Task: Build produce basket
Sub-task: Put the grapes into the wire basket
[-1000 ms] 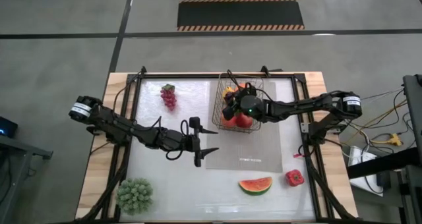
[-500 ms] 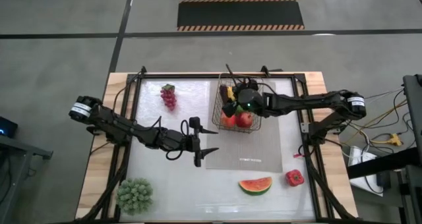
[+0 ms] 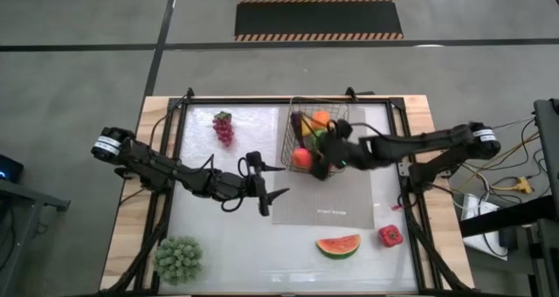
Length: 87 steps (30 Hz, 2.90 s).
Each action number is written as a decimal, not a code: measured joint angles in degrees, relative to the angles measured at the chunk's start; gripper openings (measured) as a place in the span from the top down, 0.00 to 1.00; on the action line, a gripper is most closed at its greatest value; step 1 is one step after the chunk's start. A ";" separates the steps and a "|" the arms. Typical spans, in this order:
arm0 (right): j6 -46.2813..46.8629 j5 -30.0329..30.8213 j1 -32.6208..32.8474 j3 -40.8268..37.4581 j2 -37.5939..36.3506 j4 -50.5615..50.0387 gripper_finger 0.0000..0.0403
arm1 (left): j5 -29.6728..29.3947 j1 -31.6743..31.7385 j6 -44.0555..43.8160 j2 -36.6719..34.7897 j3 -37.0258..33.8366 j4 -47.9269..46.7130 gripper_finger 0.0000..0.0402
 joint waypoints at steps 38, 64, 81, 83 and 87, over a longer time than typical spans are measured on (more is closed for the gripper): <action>-1.03 2.89 17.31 -29.10 -23.53 21.22 0.44 | -8.62 41.28 -60.14 3.18 1.24 -47.30 0.51; 0.67 2.91 17.31 -29.20 -21.49 21.22 0.44 | -12.17 44.13 -60.01 12.02 0.92 -47.02 0.60; 3.04 2.89 17.31 -30.17 -21.46 21.20 0.44 | -11.65 38.77 -57.01 7.23 1.11 -47.68 0.99; 3.48 2.92 17.31 -30.58 -21.46 21.22 0.44 | -12.96 36.71 -56.37 4.30 0.98 -47.80 0.99; 4.45 2.91 17.31 -31.31 -21.46 21.20 0.44 | -15.64 32.83 -53.67 -1.92 1.09 -47.75 1.00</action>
